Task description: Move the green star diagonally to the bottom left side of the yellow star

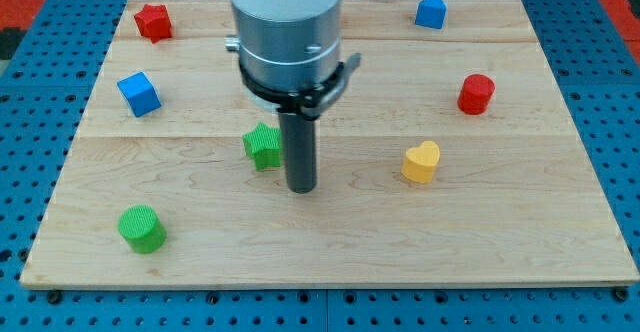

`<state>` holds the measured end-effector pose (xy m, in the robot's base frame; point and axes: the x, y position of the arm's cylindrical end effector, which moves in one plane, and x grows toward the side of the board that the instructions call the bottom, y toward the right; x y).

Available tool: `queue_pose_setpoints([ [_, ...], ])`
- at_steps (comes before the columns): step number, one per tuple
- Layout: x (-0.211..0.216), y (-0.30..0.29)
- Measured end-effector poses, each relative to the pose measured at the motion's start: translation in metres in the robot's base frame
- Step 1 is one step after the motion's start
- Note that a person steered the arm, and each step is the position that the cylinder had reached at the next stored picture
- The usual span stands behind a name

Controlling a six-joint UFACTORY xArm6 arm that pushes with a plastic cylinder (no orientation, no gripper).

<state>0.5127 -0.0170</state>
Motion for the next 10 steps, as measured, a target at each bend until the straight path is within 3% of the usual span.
queue_pose_setpoints([
  [1,-0.022,-0.02],
  [2,-0.064,0.004],
  [3,-0.101,-0.063],
  [4,-0.079,-0.088],
  [5,-0.035,-0.004],
  [6,0.028,0.033],
  [8,-0.058,0.027],
  [10,-0.021,0.188],
])
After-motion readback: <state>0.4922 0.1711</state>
